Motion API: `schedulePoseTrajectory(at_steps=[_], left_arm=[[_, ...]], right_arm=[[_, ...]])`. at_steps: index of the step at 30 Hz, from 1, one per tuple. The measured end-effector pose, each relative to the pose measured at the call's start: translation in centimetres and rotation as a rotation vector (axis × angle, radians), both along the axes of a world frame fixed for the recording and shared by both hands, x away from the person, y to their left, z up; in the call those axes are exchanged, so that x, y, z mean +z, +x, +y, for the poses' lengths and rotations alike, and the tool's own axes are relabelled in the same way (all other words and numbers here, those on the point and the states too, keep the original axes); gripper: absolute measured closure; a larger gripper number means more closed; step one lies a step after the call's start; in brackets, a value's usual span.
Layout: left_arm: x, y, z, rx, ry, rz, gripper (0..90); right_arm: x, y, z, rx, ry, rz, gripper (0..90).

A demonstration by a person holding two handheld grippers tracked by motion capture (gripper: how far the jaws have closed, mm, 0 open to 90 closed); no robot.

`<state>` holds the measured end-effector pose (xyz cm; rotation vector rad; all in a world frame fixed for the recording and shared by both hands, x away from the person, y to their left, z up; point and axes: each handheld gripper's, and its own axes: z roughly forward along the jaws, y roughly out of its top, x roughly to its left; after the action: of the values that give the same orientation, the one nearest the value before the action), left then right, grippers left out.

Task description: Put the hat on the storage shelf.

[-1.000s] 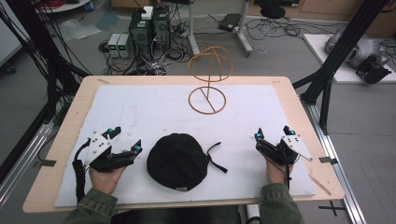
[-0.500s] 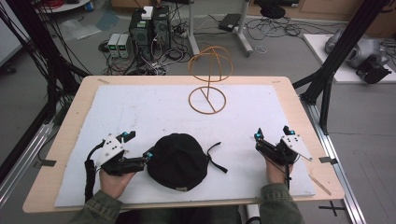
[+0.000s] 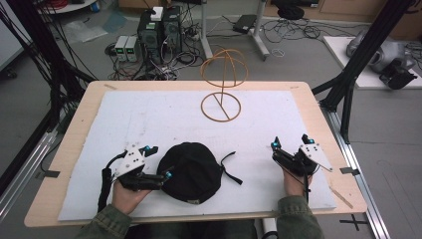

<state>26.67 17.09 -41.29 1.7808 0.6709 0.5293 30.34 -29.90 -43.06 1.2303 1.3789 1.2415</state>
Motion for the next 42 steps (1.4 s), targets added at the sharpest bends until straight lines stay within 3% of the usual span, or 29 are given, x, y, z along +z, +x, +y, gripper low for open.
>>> schedulePoseTrajectory(at_steps=[5,15,23,27,36,42], left_arm=[[0.2,-0.1,-0.1,-0.032,-0.028,0.005,15.2],[-0.6,-0.1,-1.8,-0.075,0.021,0.033,17.0],[-1.0,-0.1,-2.4,-0.086,0.033,0.029,22.0],[-1.0,-0.3,-2.5,-0.104,0.038,0.014,34.6],[-1.3,0.0,-2.3,-0.131,0.004,0.07,59.4],[-1.4,0.1,-2.3,-0.148,0.013,0.1,84.8]], right_arm=[[0.0,0.0,0.0,0.0,0.0,0.001,4.3],[0.0,0.0,0.0,-0.001,-0.003,-0.002,4.3],[0.0,0.0,0.0,-0.002,-0.003,0.0,4.3],[0.0,0.0,-0.1,-0.001,0.0,-0.002,4.3],[0.0,0.0,-0.1,0.001,-0.003,-0.01,4.3],[0.1,-0.1,0.0,0.011,0.008,-0.009,4.3]])
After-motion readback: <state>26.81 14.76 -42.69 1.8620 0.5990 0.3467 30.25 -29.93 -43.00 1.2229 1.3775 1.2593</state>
